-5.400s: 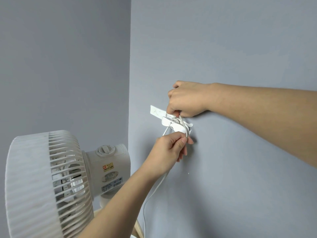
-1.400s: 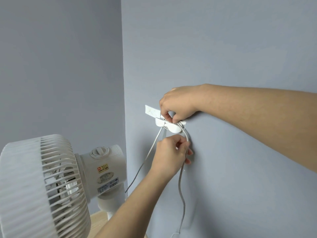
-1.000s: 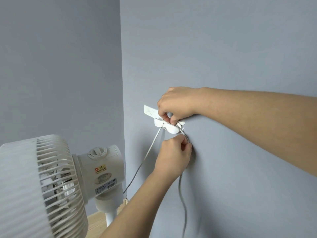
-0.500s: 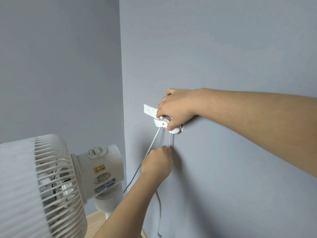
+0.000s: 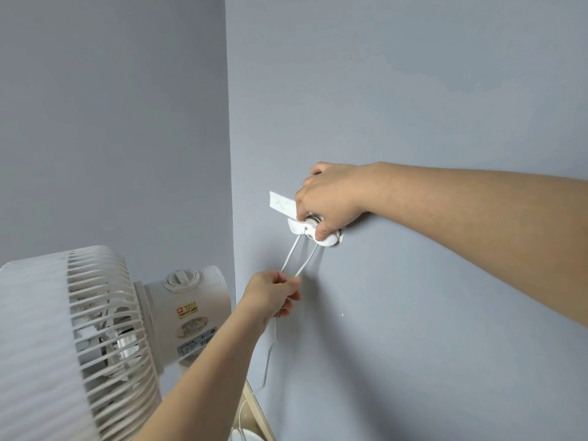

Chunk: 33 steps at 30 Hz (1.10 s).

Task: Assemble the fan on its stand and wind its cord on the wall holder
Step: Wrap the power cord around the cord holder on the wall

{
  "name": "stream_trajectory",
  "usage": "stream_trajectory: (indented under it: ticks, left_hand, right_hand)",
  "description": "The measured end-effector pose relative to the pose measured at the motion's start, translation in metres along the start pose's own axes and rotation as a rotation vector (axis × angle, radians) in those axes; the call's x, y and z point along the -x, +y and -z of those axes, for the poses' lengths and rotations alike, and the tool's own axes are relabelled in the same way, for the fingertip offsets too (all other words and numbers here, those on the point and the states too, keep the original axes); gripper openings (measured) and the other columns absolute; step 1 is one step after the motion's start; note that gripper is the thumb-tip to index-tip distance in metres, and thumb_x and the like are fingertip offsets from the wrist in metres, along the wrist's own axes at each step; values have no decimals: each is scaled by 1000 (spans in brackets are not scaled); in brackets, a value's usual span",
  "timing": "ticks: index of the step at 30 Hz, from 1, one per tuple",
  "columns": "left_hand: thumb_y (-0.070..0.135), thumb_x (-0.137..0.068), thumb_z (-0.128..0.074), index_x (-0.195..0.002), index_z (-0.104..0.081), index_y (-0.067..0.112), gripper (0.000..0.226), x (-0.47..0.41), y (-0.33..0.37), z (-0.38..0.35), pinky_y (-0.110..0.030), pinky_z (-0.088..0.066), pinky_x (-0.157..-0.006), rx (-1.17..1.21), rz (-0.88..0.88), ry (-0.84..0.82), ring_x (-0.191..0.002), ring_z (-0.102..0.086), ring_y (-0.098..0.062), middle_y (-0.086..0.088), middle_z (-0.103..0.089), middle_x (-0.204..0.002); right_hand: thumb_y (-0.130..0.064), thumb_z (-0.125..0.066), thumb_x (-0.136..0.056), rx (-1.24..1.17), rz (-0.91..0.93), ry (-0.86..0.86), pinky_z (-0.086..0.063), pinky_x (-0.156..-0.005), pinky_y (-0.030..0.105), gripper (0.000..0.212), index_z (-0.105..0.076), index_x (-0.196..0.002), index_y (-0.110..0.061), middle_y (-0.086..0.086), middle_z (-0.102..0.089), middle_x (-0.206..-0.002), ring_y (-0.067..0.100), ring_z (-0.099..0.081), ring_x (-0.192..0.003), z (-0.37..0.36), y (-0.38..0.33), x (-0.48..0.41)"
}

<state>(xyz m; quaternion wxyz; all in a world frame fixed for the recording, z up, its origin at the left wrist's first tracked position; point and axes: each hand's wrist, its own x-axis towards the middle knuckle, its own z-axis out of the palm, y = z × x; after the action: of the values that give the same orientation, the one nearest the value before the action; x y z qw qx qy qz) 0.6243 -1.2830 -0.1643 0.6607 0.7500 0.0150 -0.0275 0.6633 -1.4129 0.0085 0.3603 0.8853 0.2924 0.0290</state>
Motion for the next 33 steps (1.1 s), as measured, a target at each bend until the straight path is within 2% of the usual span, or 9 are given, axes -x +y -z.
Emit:
stream_trajectory:
  ticks: [3, 6, 11, 15, 19, 23, 26, 30, 33]
  left_hand:
    - [33, -90, -60, -69, -55, 10, 31, -5, -4, 2, -26, -46, -54, -203, -62, 110, -51, -45, -19, -2, -55, -60]
    - [30, -92, -54, -74, -58, 12, 27, -8, -1, 4, -23, -32, -48, -258, -142, 267, -52, -40, -17, 2, -46, -58]
    - [26, -91, -57, -74, -62, 13, 22, -26, 6, 9, -27, -38, -62, 22, -67, 327, -64, -43, -22, 1, -47, -61]
    - [32, -84, -68, -72, -50, 13, 29, -37, 17, 7, -26, -31, -55, 275, 76, 316, -54, -32, -19, 0, -38, -61]
    - [29, -85, -69, -69, -48, 15, 29, -46, 34, 1, -25, -27, -52, 385, 93, 292, -52, -29, -16, 0, -39, -63]
    - [26, -86, -67, -69, -50, 17, 26, -50, 49, 0, -24, -26, -49, 432, 14, 301, -51, -28, -15, 2, -41, -62]
    - [24, -89, -63, -70, -54, 16, 23, -44, 57, -1, -24, -30, -49, 419, -132, 351, -50, -31, -14, 3, -43, -61]
    - [22, -95, -52, -76, -64, 16, 23, -27, 53, 2, -25, -35, -61, 316, -346, 385, -57, -41, -12, 7, -51, -69]
    - [17, -97, -46, -78, -66, 17, 28, -14, 47, 8, -24, -33, -56, 281, -383, 347, -55, -39, -12, 6, -49, -69]
  right_hand:
    - [-65, -49, -65, -5, -3, -8, -37, -104, 47, 55, -59, -115, -43, -10, -59, -108, 23, -43, -111, 0, -1, 0]
    - [-62, -50, -67, 1, 2, -12, -36, -105, 47, 51, -61, -112, -41, -9, -59, -107, 23, -43, -111, 1, -1, 2]
    - [-57, -54, -71, -12, 4, -6, -34, -107, 48, 39, -59, -107, -42, -8, -58, -108, 25, -43, -113, 0, -2, 3]
    - [-54, -58, -76, -19, 18, 17, -32, -109, 47, 42, -55, -117, -45, -9, -58, -113, 24, -42, -116, -1, -1, 3]
    - [-52, -59, -78, -39, 34, 26, -30, -109, 46, 35, -57, -112, -47, -10, -59, -111, 22, -42, -116, -1, -1, 4]
    - [-49, -58, -80, -9, 48, 30, -27, -110, 47, 28, -60, -107, -42, -9, -61, -111, 20, -43, -115, -1, -2, 5]
    - [-53, -58, -77, -16, 31, 6, -30, -109, 48, 36, -58, -112, -47, -9, -59, -112, 23, -41, -117, -2, -1, 3]
    - [-56, -58, -74, -37, 4, -8, -32, -108, 49, 43, -55, -117, -51, -9, -56, -112, 25, -38, -119, -3, 0, 1]
    - [-60, -56, -68, -55, -17, -32, -33, -108, 49, 51, -55, -118, -51, -11, -57, -114, 24, -38, -121, -1, -1, 1]
